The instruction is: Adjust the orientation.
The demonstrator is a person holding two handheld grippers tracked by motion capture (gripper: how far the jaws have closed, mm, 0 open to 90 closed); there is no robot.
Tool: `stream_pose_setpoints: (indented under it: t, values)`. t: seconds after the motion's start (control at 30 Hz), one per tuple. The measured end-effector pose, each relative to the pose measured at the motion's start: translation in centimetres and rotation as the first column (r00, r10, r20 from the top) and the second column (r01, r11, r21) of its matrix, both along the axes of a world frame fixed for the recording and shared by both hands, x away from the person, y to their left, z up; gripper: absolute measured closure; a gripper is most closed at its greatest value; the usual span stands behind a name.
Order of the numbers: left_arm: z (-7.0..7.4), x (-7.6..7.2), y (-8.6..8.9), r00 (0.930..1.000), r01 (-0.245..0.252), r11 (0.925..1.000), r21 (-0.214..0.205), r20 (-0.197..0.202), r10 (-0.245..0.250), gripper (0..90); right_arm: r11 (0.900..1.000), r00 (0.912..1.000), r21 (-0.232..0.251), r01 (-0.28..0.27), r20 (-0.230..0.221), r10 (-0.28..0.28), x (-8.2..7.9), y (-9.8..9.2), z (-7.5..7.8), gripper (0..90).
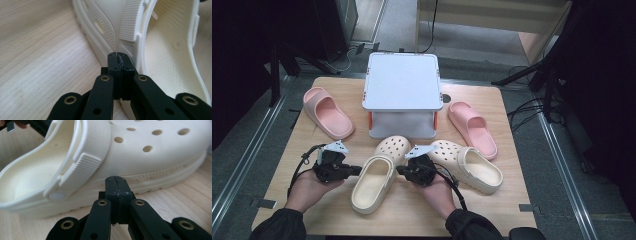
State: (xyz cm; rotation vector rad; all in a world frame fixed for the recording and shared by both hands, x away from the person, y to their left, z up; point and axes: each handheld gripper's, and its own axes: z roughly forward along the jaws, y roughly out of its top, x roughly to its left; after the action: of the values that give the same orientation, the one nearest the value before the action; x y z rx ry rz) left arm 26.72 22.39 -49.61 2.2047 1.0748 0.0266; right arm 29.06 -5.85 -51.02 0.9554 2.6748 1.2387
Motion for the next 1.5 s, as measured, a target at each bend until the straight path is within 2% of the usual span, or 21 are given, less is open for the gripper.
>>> stream_pose_setpoints:
  t: [0.13, 0.23, 0.43, 0.53, 0.63, 0.73, 0.8, 0.87, 0.93, 1.0, 1.07, 1.13, 1.23, 1.27, 1.4, 1.5]
  values:
    - [0.0, -0.2, -0.9, 1.0, 0.003, 0.9999, -0.011, -0.004, -0.003, 89.5, 0.9999, 0.9999, -0.004, 0.014, 0.004, -0.014, 0.4, -0.3, 0.0, 90.0]
    - [0.0, -0.2, -1.3, 0.9996, 0.016, 0.9994, -0.032, -0.023, -0.017, 89.5, 0.9995, 0.9995, -0.004, 0.032, -0.001, -0.032, 0.6, -0.7, 0.1, 90.0]
    - [0.0, -0.7, -2.6, 0.9982, 0.054, 0.9981, -0.029, -0.024, -0.055, 89.2, 0.9983, 0.9982, -0.005, 0.059, -0.005, -0.059, 1.3, -1.3, 0.1, 90.0]
    - [0.1, -0.4, -1.9, 0.9991, 0.028, 0.9984, -0.049, -0.03, -0.029, 85.0, 0.9984, 0.9983, 0.013, 0.056, -0.018, -0.056, 1.5, -1.5, 0.1, 90.0]
    - [0.7, -0.2, -1.0, 0.9997, -0.012, 0.9964, -0.084, -0.024, 0.01, 79.7, 0.999, 0.999, 0.007, 0.043, 0.01, -0.043, 1.3, -1.7, 0.6, 87.9]
    - [1.2, -0.2, -0.9, 0.9997, -0.019, 0.9967, -0.079, -0.014, 0.018, 70.1, 0.9994, 0.9997, 0.024, 0.025, 0.002, -0.025, 1.3, -2.1, 1.4, 83.7]
    - [1.4, -0.2, -0.9, 0.9998, -0.018, 0.9964, -0.083, -0.009, 0.017, 64.6, 0.9998, 0.9998, 0.02, 0.008, 0.021, -0.008, 1.1, -2.5, 1.8, 80.3]
    - [1.6, -0.1, -0.9, 0.9999, -0.004, 0.9961, -0.088, -0.012, 0.003, 58.6, 0.9997, 0.9998, 0.023, 0.001, 0.021, -0.001, 0.8, -3.0, 2.1, 76.5]
    - [1.8, 0.0, -0.9, 0.9999, 0.008, 0.9974, -0.072, -0.01, -0.008, 54.0, 0.9998, 0.9998, 0.021, 0.0, 0.02, 0.0, 0.6, -3.6, 2.4, 75.5]
    - [1.9, 0.1, -1.0, 0.9999, 0.008, 0.9971, -0.076, -0.014, -0.009, 51.9, 0.9996, 0.9997, 0.029, -0.006, 0.022, 0.005, 0.4, -4.2, 2.8, 72.5]
    - [2.2, 0.2, -1.0, 0.9999, 0.008, 0.9967, -0.081, -0.005, -0.009, 50.2, 0.9991, 0.9998, 0.04, -0.018, 0.004, 0.018, 0.1, -4.9, 3.3, 69.7]
    - [2.3, 0.2, -1.0, 0.9996, 0.026, 0.9958, -0.088, -0.009, -0.026, 47.3, 0.999, 0.9995, 0.032, -0.031, 0.011, 0.031, -0.4, -5.5, 3.7, 67.8]
    - [2.4, 0.2, -1.2, 0.9991, 0.043, 0.997, -0.064, 0.004, -0.043, 46.2, 0.9989, 0.9985, 0.019, -0.042, 0.036, 0.041, -1.1, -6.6, 4.4, 65.3]
    - [2.4, 0.2, -1.3, 0.9988, 0.05, 0.9963, -0.071, 0.001, -0.05, 46.0, 0.9986, 0.9984, 0.024, -0.047, 0.032, 0.046, -1.3, -7.0, 4.6, 64.7]
    - [2.5, 0.4, -1.2, 0.9982, 0.06, 0.9952, -0.077, 0.007, -0.06, 44.9, 0.9996, 0.9984, -0.001, -0.029, 0.049, 0.029, -2.3, -8.8, 5.3, 64.1]
    - [2.5, 0.6, -1.3, 0.998, 0.064, 0.9943, -0.086, 0.002, -0.064, 42.8, 0.9998, 0.9987, 0.0, -0.019, 0.047, 0.019, -2.9, -10.2, 5.7, 61.9]
